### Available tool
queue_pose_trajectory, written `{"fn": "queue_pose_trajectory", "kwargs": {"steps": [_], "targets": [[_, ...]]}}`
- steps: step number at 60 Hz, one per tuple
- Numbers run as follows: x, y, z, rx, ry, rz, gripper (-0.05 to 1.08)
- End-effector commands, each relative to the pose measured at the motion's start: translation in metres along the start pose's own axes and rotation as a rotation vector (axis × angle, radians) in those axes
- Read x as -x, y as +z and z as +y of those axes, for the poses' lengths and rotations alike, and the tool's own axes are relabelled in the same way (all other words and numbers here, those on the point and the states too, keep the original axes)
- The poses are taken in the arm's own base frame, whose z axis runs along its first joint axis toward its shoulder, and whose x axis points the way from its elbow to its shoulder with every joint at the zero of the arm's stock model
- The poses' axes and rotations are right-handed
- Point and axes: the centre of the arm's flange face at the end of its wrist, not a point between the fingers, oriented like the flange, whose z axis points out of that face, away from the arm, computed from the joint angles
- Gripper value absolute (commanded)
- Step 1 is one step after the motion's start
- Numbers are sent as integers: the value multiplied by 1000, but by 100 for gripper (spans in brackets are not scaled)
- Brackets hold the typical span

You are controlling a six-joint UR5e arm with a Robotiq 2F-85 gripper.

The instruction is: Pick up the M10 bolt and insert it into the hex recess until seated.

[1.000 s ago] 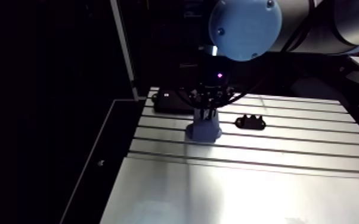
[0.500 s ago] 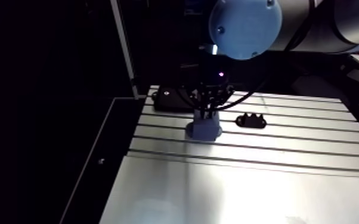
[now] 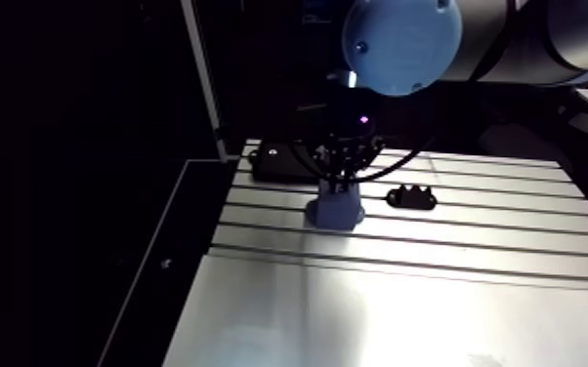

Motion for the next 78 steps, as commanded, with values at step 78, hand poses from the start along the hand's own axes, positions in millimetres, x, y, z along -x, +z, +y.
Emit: {"fn": "queue_pose_trajectory", "kwargs": {"steps": [78], "targets": [[-2, -5, -1, 8, -249, 4, 67]]}}
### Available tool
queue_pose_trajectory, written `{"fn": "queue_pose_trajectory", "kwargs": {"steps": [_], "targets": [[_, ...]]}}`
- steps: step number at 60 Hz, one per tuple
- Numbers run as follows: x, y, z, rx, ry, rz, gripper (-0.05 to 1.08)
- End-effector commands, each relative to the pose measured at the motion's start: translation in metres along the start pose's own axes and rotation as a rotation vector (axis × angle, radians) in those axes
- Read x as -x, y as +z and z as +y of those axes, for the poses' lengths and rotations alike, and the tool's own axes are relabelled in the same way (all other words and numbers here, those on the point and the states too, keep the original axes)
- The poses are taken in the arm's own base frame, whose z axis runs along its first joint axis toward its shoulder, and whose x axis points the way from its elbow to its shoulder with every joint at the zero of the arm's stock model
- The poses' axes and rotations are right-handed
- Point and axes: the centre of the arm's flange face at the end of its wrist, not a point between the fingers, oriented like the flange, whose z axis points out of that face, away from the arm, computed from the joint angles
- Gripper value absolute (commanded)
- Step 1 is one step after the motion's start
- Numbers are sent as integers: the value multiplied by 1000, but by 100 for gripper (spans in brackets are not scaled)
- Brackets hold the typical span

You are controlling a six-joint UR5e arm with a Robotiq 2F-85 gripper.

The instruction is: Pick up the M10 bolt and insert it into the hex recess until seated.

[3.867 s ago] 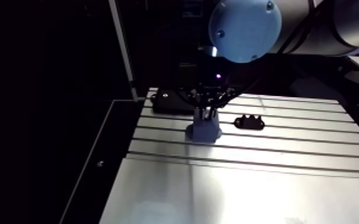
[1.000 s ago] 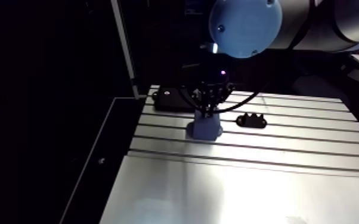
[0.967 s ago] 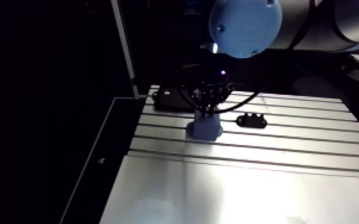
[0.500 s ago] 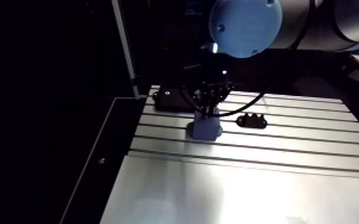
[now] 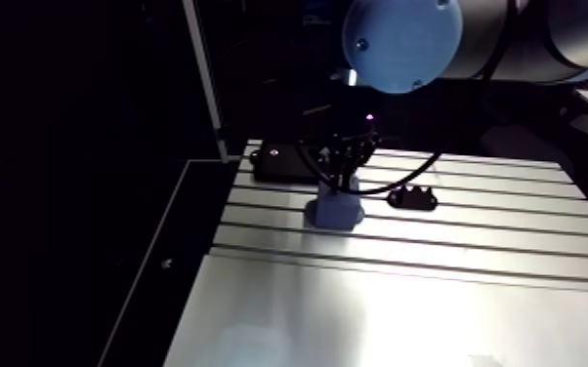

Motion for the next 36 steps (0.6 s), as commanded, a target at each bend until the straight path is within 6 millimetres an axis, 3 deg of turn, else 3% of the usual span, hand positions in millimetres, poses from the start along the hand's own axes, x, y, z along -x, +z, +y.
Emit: {"fn": "queue_pose_trajectory", "kwargs": {"steps": [1, 2, 3, 4, 5, 14, 23, 26, 32, 34, 35, 36], "targets": [[-1, -3, 1, 6, -28, 3, 55], [-1, -3, 1, 6, -28, 3, 55], [0, -2, 1, 7, -30, 1, 40], [0, -2, 1, 7, -30, 1, 40], [1, -3, 1, 8, -29, 2, 30], [1, -13, 3, 22, -26, 15, 15], [-1, -41, 4, 39, -1, 55, 15], [0, -57, 3, 36, 46, 62, 25], [3, -67, 1, 31, 171, 59, 30], [4, -68, 0, 26, 210, 55, 36], [6, -68, -1, 22, 249, 47, 46], [6, -68, -1, 22, 249, 47, 46]]}}
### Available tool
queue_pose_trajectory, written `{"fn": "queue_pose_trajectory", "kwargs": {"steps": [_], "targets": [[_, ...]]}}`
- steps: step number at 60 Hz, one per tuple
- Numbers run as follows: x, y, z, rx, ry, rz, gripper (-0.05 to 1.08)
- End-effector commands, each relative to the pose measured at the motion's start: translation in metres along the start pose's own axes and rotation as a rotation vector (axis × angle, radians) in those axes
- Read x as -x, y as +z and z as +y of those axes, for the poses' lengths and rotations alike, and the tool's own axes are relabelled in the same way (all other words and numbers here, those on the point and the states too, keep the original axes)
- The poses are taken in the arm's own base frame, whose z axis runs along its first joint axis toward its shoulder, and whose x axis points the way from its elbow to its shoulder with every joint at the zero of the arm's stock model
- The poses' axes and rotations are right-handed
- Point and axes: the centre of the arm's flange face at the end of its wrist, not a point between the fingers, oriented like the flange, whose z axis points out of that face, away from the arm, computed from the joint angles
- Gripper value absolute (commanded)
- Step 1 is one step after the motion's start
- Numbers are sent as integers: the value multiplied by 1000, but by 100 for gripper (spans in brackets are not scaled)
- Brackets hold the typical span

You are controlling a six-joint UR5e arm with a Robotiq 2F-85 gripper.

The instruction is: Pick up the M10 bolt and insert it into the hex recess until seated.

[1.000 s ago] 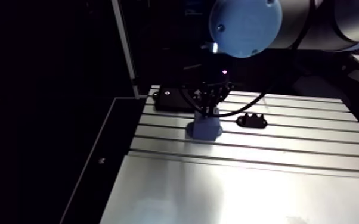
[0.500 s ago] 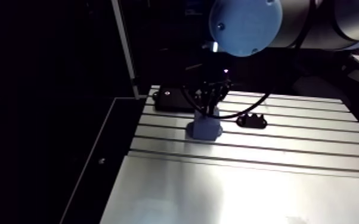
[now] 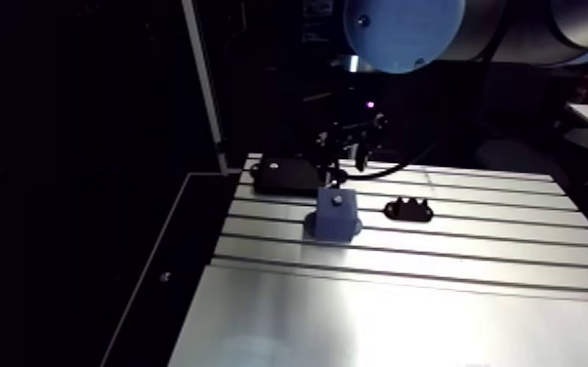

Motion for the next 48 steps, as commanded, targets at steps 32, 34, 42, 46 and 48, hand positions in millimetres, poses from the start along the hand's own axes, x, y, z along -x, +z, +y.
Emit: {"fn": "queue_pose_trajectory", "kwargs": {"steps": [32, 34, 42, 46, 48], "targets": [[8, 8, -7, -34, 382, -81, 108], [8, 9, -7, -35, 387, -82, 108], [6, 13, -10, -64, 438, -82, 108], [7, 14, -11, -69, 454, -82, 108], [8, 13, -11, -69, 459, -81, 108]]}}
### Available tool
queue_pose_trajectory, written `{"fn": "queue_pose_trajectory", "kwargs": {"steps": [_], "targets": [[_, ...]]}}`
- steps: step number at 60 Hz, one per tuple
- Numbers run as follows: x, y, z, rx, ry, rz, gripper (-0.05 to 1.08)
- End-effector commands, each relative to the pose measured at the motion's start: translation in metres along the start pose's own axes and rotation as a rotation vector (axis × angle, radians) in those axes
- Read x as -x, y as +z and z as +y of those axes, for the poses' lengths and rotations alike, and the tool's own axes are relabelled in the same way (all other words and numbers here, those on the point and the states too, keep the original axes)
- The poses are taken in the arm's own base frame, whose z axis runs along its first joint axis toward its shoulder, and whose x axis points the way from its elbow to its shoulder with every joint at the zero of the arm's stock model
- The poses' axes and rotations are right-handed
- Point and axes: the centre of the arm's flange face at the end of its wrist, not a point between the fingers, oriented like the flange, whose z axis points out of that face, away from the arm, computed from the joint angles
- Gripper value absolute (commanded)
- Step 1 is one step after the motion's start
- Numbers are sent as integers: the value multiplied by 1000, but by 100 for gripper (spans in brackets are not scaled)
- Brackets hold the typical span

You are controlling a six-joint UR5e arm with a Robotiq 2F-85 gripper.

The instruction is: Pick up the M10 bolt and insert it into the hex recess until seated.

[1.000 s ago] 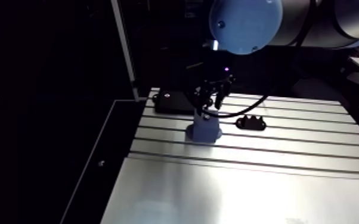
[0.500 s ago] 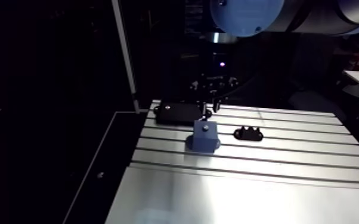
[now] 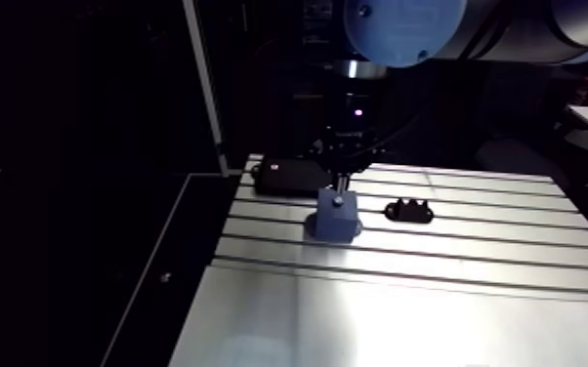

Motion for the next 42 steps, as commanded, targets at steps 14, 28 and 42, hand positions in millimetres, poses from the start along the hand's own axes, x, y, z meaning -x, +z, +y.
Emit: {"fn": "queue_pose_trajectory", "kwargs": {"steps": [14, 28, 42], "targets": [[3, 11, -1, -13, 117, 1, 108], [0, 12, 0, -5, 115, 26, 108], [0, 18, 0, -7, 117, 21, 108]]}}
